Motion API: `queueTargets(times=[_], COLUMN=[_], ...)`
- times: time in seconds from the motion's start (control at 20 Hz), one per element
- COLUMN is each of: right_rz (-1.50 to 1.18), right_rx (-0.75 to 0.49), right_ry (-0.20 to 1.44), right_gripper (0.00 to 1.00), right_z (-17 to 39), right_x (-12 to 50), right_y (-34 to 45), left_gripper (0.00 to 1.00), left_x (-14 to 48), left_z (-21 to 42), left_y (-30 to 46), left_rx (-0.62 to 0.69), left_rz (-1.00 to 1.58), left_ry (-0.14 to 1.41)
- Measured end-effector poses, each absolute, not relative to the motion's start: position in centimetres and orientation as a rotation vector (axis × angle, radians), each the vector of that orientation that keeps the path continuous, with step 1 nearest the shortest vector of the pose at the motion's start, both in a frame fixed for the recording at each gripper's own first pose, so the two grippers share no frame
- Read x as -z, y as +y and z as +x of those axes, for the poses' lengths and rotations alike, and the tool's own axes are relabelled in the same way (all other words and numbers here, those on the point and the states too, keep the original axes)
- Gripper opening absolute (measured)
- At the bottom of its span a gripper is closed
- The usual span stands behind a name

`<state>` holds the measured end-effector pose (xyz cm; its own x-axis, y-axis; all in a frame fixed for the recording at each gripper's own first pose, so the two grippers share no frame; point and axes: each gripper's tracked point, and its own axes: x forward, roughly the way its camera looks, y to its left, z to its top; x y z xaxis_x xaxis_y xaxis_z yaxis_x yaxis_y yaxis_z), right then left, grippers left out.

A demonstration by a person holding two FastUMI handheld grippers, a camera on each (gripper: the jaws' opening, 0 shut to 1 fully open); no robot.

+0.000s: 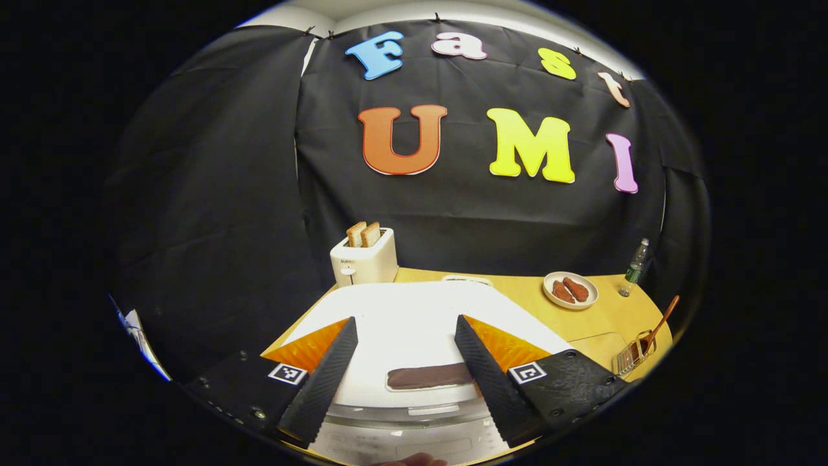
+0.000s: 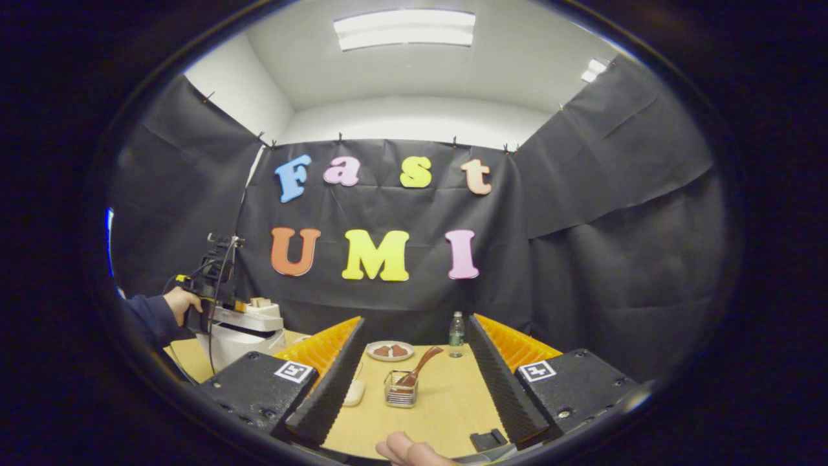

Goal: Close the left gripper, press the button to open the rice cooker; take a wooden spoon from the chopstick holder with the right hand, scoop a spoonful of rice and pour it into the rice cooker, then put the wooden spoon back into the chopstick holder.

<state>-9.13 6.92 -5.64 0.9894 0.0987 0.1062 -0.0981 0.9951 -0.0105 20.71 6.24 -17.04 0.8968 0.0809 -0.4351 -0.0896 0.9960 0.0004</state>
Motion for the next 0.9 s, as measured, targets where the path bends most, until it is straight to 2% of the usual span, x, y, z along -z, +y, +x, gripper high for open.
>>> queueTargets(times=[0.25, 0.9], right_rz=[0.019, -0.014], right_rx=[-0.103, -0.047], right_ry=[-0.050, -0.011], right_gripper=[0.99, 0.99], right_z=[-8.8, -8.3], right_x=[6.7, 6.8], right_y=[7.4, 5.8], left_gripper=[0.99, 0.99], left_x=[19.3, 20.0], left_z=[18.6, 16.9], left_y=[5.5, 5.1], left_rx=[-0.080, -0.065], left_rz=[-0.018, -0.015], left_ry=[0.553, 0.568])
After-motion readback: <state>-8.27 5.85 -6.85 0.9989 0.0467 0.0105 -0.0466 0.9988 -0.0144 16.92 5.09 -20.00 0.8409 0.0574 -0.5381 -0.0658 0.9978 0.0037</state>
